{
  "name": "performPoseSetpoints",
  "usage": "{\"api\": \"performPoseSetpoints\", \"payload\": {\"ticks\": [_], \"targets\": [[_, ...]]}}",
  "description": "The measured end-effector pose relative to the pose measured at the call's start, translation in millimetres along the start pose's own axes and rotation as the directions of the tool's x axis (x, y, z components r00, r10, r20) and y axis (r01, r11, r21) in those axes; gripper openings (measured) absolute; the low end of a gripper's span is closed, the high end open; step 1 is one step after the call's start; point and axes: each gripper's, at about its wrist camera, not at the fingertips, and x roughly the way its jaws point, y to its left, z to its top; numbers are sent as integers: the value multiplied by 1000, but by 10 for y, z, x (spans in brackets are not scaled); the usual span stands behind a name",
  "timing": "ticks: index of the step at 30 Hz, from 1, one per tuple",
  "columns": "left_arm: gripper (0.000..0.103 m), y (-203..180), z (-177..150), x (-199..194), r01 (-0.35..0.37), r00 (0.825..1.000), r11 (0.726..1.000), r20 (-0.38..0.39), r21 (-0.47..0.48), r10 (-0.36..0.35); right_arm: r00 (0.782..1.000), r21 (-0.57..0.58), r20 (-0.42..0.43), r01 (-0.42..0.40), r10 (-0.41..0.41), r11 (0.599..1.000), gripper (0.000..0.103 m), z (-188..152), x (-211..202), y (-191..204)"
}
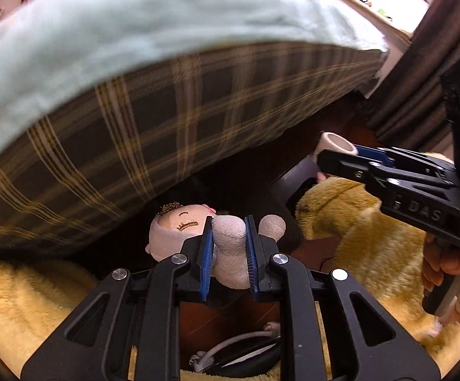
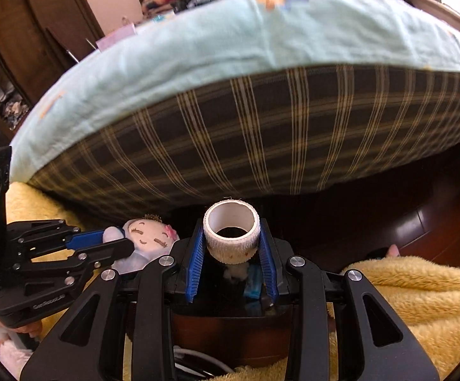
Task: Collect trash
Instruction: 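Lower the plush doll and tape roll into the bin below the bed and open both tools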
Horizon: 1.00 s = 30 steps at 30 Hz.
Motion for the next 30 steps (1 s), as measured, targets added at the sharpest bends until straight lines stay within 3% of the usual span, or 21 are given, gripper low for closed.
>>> {"api": "performPoseSetpoints", "payload": {"ticks": [8,18,21,26,30], "targets": [[17,135,-41,418,4,997,999,-80,-47,-7,996,22,-95,6,-4,1000,33,-92,494,33],[18,176,-50,502,-11,994,999,-113,-52,5,991,78,-128,-14,24,997,35,-74,615,-127],[22,125,-15,483,-10,995,999,-99,-49,6,993,84,-119,-11,21,996,48,-47,574,-143],[29,88,8,392,-27,997,999,-72,-42,24,996,77,-92,3,4,997,50,20,450,-130],[42,73,41,223,-40,999,998,-33,-44,39,999,63,-46,18,-16,998,63,91,264,-120]]}}
